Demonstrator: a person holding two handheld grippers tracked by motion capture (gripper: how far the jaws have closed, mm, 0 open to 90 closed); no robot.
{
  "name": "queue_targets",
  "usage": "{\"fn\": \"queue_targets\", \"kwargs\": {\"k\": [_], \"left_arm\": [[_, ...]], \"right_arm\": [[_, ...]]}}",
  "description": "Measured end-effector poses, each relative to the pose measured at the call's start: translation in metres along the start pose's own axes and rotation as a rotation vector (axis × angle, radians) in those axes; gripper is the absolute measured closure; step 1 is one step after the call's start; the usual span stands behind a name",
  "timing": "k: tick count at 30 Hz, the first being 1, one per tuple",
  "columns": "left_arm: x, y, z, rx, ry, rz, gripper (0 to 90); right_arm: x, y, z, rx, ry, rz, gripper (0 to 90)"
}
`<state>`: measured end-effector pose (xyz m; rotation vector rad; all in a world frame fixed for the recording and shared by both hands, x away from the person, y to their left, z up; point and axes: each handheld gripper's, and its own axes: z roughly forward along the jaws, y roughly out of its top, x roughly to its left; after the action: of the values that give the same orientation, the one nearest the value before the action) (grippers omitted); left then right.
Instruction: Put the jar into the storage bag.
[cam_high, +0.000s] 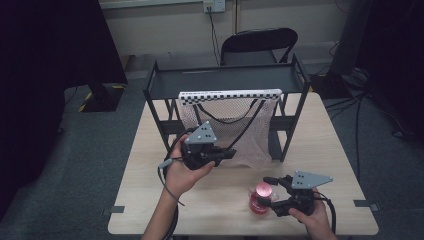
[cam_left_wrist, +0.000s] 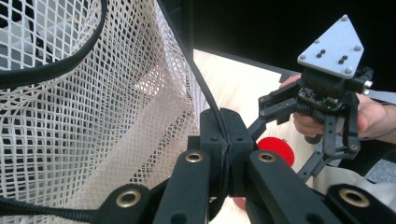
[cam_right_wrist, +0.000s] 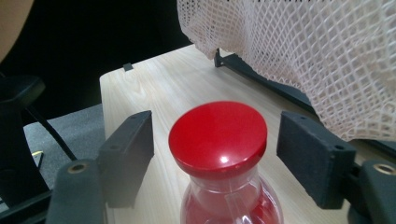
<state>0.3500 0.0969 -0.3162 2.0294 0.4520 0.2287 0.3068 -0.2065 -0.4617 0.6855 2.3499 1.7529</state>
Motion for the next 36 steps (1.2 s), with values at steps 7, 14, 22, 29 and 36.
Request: {"fn": "queue_targets", "kwargs": {"k": [7,14,22,29,36], "left_arm": [[0.000,0.000,0.000,-0.002,0.003,-0.002,89.1],[0.000,0.000,0.000,-0.001,0.003,-0.002,89.0],[0.001,-0.001,0.001,0.002,0.000,-0.001,89.1],[0.000,-0.001,0.002,0.007,0.001,0.003,89.1],[0.000,0.000,0.002,0.007,0.000,0.005,89.1]], "right_arm": [[0.000,-0.005,0.004,0.005,-0.005,-0.011,41.0],[0.001,-0.005,0.004,-0.002,-0.014,-0.023,48.8],[0.002,0.002,-0.003,-0.015,-0.017,-0.033,49.0],[0.001,0.019,-0.018,-0.031,-0.026,-0.047,49.1],[-0.003,0.039,-0.030,-0.042,-0.019,-0.035,49.2]]}}
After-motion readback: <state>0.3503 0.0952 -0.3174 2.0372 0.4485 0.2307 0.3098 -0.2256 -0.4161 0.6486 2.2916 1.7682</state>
